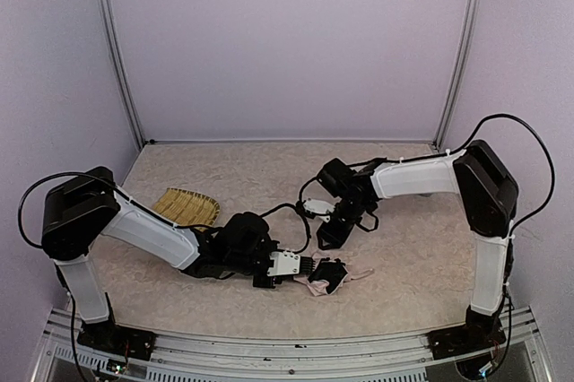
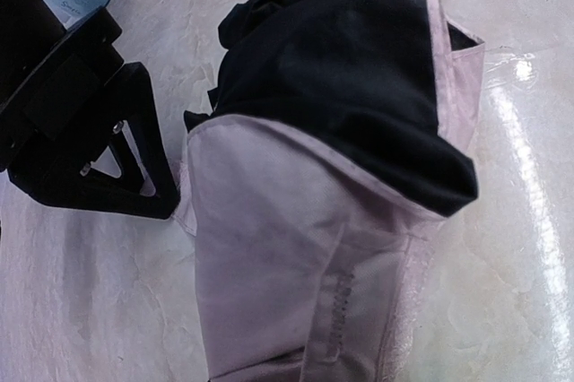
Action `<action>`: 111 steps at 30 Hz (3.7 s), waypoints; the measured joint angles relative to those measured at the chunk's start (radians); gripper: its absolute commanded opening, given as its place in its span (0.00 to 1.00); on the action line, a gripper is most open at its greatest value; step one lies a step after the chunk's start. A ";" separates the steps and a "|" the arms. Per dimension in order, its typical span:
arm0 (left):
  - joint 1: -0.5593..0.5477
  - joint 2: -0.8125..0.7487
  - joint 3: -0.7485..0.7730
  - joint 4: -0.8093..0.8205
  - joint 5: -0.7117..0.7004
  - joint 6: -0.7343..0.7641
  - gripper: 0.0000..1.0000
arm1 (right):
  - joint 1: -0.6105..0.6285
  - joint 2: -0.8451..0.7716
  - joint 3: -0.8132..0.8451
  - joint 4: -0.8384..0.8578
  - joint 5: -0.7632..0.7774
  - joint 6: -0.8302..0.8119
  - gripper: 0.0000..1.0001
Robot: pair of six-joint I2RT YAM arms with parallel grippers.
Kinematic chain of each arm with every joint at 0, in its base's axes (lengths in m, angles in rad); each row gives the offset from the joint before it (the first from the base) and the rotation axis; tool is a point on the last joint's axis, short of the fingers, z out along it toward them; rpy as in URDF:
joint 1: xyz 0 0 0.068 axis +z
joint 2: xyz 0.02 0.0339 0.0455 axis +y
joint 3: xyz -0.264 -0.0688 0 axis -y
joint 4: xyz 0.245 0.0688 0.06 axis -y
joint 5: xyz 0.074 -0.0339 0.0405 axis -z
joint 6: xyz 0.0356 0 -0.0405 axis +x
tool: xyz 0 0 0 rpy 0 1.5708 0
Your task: Put away the umbrella
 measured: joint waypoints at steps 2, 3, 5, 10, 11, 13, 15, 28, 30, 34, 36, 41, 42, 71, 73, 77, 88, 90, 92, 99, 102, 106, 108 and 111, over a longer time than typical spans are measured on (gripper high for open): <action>0.000 0.000 0.001 -0.002 0.000 0.000 0.00 | 0.003 -0.007 -0.003 -0.010 0.013 0.007 0.54; 0.000 0.001 0.002 -0.002 0.000 0.000 0.00 | 0.006 -0.009 -0.004 -0.016 0.020 0.014 0.57; 0.000 0.002 0.003 -0.002 0.000 0.000 0.00 | 0.007 -0.013 -0.004 -0.031 0.034 0.021 0.58; -0.002 0.013 0.019 -0.005 0.000 0.000 0.00 | 0.008 -0.013 0.028 -0.098 0.055 0.042 0.66; -0.002 0.014 0.019 -0.006 0.000 0.000 0.00 | 0.008 -0.013 0.037 -0.110 0.056 0.045 0.68; -0.003 0.014 0.019 -0.006 0.000 0.000 0.00 | 0.008 -0.013 0.069 -0.142 0.058 0.056 0.72; -0.003 0.014 0.019 -0.006 0.000 0.000 0.00 | 0.008 -0.014 0.091 -0.162 0.064 0.068 0.73; -0.003 0.014 0.023 -0.013 0.000 0.000 0.00 | 0.015 -0.012 0.065 -0.209 0.060 0.090 0.63; -0.003 0.019 0.028 -0.013 0.001 0.000 0.00 | 0.022 0.010 0.053 -0.200 0.069 0.090 0.58; -0.003 0.023 0.034 -0.013 0.002 -0.001 0.00 | 0.040 0.015 0.053 -0.164 0.075 0.098 0.35; -0.003 0.023 0.034 -0.013 0.003 -0.001 0.00 | 0.044 0.015 0.050 -0.144 0.073 0.101 0.16; -0.003 0.024 0.034 -0.013 0.003 -0.001 0.00 | 0.047 0.015 0.042 -0.108 0.056 0.119 0.00; -0.003 0.024 0.034 -0.013 0.003 -0.001 0.00 | 0.047 0.015 0.042 -0.106 0.053 0.123 0.00; -0.010 0.014 0.055 -0.073 -0.015 -0.001 0.00 | -0.061 -0.108 0.047 0.017 0.048 0.079 0.48; -0.010 0.014 0.056 -0.076 -0.016 -0.001 0.00 | -0.061 -0.186 -0.036 0.054 -0.038 0.083 0.63; -0.013 0.013 0.053 -0.071 -0.022 0.000 0.00 | -0.061 -0.402 -0.285 0.171 -0.183 0.110 0.70; -0.100 -0.024 -0.047 0.028 -0.200 0.048 0.00 | -0.136 -0.360 -0.315 0.178 -0.119 0.371 0.63; -0.122 -0.031 -0.066 0.046 -0.241 0.059 0.00 | -0.136 -0.354 -0.282 0.131 -0.080 0.401 0.64; -0.144 -0.031 -0.075 0.058 -0.287 0.069 0.00 | -0.132 -0.330 -0.212 0.057 -0.016 0.442 0.64; -0.167 -0.031 -0.086 0.071 -0.337 0.071 0.00 | -0.046 -0.270 -0.142 -0.038 0.139 0.563 0.66; -0.170 -0.031 -0.086 0.071 -0.341 0.070 0.00 | -0.008 -0.180 -0.091 -0.081 0.151 0.598 0.66; -0.170 -0.028 -0.084 0.071 -0.343 0.068 0.00 | 0.023 -0.095 -0.006 -0.098 0.175 0.674 0.70; -0.170 -0.027 -0.084 0.071 -0.343 0.068 0.00 | 0.036 -0.074 0.024 -0.094 0.186 0.718 0.71; -0.167 -0.027 -0.082 0.069 -0.337 0.068 0.00 | 0.066 -0.045 0.055 -0.094 0.189 0.773 0.72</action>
